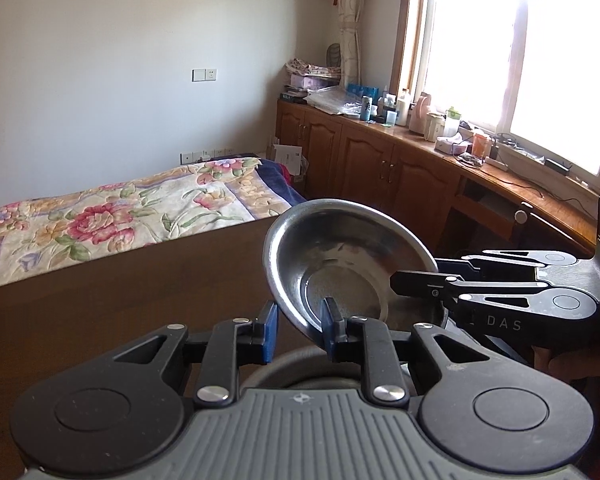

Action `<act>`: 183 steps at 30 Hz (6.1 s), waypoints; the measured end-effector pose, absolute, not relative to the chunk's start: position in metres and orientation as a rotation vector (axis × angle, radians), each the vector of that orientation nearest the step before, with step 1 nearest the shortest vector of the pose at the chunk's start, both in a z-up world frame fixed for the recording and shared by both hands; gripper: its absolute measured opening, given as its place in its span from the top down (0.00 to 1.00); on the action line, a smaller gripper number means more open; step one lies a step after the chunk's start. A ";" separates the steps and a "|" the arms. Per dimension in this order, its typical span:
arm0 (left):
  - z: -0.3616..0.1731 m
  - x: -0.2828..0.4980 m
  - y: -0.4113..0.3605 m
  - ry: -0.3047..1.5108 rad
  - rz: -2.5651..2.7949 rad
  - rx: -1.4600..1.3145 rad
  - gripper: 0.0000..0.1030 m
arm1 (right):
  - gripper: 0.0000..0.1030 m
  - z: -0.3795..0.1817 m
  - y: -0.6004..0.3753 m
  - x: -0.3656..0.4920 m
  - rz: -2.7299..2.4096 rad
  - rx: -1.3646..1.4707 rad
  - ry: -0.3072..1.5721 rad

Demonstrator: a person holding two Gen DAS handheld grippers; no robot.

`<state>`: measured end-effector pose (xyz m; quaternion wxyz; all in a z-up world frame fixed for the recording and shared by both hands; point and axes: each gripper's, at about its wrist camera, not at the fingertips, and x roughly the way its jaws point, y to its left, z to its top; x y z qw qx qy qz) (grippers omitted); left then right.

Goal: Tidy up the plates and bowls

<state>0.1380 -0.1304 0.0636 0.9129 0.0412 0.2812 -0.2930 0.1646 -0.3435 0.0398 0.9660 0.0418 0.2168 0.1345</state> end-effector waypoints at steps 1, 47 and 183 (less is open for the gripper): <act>0.062 0.135 -0.127 0.581 -0.603 0.082 0.77 | 0.74 0.039 -0.341 0.162 0.275 0.081 0.440; 0.003 0.085 -0.100 0.635 -0.554 0.095 0.74 | 0.74 0.003 -0.290 0.111 0.309 -0.051 0.492; 0.034 0.072 -0.052 0.408 -0.412 0.029 0.60 | 0.62 0.014 -0.281 0.119 0.289 0.123 0.227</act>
